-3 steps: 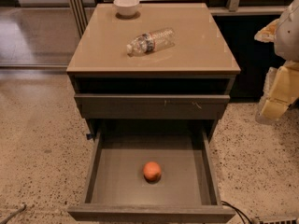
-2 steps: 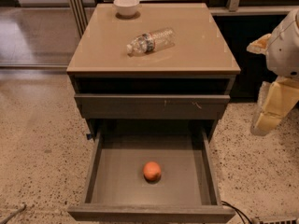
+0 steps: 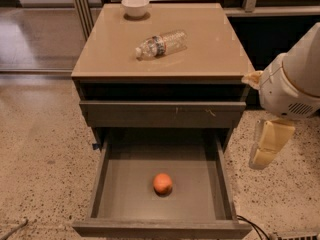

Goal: Pick orange from middle drawer and place on counter

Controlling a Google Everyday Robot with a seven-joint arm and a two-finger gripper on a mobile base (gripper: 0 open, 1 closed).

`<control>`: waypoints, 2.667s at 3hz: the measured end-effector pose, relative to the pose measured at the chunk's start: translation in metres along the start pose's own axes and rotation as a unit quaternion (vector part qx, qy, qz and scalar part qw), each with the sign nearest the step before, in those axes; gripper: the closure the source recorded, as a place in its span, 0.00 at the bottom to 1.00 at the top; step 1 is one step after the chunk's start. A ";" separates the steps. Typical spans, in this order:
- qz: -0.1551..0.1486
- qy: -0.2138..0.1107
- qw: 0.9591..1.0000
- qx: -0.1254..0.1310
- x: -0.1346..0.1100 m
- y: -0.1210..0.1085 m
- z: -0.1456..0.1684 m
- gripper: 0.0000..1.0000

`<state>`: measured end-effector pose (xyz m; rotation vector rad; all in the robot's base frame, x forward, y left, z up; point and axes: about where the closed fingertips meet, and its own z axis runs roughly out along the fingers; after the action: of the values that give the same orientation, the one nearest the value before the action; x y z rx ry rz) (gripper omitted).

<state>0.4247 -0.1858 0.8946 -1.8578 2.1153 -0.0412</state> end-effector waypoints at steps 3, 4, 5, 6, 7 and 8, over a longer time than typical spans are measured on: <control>0.039 0.027 0.999 -0.008 -0.008 0.031 0.099 0.00; 0.039 0.027 0.999 -0.008 -0.008 0.031 0.099 0.00; 0.024 0.019 0.999 -0.008 -0.010 0.029 0.102 0.00; 0.002 0.020 1.000 -0.018 -0.013 0.027 0.124 0.00; -0.029 0.026 0.999 -0.031 -0.021 0.023 0.158 0.00; -0.047 0.039 0.997 -0.048 -0.022 0.025 0.194 0.00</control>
Offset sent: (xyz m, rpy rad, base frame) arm 0.0001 0.0396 -0.1051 -0.0876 -0.0107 -0.0455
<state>0.4537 -0.1238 0.7098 -2.0427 2.1141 -0.0359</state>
